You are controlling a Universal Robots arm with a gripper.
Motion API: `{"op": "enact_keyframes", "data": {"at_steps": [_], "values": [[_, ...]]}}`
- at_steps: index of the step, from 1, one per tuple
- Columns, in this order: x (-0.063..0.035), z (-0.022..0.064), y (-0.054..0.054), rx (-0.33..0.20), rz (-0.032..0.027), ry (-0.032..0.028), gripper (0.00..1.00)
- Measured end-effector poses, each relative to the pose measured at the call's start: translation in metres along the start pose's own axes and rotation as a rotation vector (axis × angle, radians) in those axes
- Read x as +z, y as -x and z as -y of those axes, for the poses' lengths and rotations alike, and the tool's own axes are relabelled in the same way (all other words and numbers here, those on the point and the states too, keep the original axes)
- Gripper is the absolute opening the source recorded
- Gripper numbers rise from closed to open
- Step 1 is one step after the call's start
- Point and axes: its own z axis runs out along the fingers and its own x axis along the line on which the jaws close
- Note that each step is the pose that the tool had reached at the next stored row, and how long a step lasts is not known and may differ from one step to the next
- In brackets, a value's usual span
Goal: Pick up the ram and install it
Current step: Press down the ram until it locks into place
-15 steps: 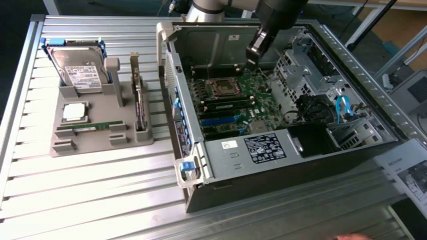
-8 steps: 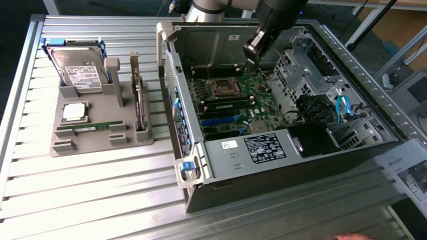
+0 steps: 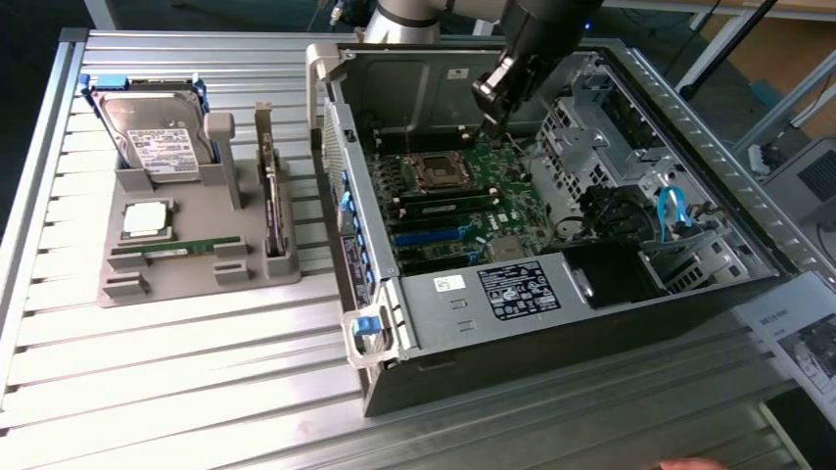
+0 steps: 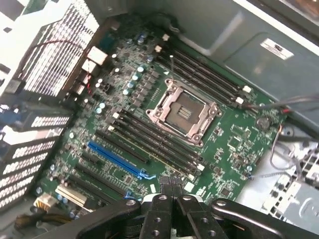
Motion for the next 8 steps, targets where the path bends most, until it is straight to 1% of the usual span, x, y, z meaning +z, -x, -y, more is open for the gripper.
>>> {"op": "enact_keyframes", "data": {"at_steps": [8], "values": [[0.0000,0.0000,0.0000,0.122,0.0025,-0.0034,0.10]]}}
